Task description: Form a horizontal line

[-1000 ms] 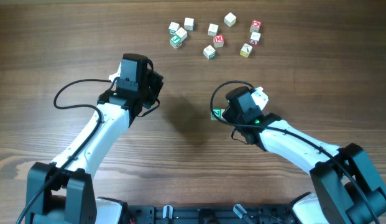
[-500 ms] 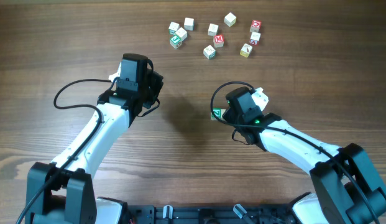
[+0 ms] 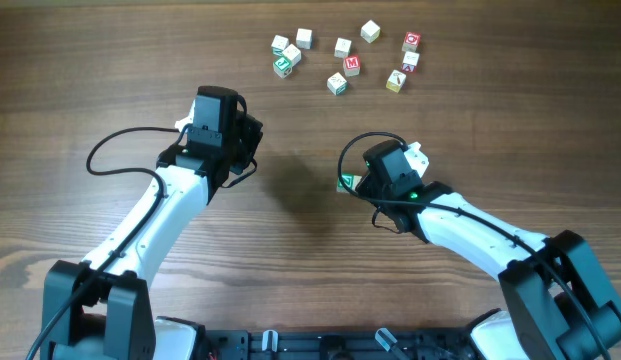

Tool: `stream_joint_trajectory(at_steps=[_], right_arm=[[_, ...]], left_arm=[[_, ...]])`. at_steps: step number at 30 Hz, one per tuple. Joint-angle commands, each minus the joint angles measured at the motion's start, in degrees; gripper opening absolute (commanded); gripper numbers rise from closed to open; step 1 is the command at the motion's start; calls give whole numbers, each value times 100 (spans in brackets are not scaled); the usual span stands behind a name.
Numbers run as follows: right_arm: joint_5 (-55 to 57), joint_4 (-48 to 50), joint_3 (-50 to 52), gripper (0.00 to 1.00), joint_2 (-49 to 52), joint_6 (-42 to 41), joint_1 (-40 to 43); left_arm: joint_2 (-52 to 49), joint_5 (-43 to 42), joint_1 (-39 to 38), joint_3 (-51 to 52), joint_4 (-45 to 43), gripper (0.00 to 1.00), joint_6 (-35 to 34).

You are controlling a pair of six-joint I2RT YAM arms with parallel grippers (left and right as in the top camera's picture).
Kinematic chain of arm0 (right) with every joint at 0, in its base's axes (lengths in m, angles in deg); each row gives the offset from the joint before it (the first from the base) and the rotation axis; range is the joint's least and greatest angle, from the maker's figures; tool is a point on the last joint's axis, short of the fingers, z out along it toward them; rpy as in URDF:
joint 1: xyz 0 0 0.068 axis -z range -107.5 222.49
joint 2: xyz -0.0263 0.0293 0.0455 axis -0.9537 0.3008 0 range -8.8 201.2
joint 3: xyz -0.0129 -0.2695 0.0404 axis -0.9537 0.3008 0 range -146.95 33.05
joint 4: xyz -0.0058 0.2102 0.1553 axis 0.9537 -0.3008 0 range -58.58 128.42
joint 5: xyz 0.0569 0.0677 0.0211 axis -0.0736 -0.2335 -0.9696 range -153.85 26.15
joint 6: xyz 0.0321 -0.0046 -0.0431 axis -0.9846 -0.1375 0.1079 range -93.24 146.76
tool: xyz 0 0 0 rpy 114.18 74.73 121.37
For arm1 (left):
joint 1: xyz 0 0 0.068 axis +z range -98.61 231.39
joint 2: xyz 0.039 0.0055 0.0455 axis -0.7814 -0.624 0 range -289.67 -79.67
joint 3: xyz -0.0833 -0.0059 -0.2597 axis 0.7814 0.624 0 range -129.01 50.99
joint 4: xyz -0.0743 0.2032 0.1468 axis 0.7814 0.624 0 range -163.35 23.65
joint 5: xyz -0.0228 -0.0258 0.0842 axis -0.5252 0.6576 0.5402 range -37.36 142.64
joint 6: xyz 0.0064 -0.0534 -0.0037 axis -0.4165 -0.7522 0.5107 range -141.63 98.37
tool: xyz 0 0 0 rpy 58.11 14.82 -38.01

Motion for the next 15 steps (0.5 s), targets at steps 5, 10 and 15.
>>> stream_joint_trajectory(at_steps=[5,10,15], right_arm=[[326,-74,-59,5,-50,-42,39],[341,76,-59,5,-50,98,52],[319,186,-59,5,-48,164,52]], left_arm=[[92,-48,-22,15,-9,14,-50],[92,-48,-22,15,-9,13,-50],[92,-48,-22,15,-9,13,-50]])
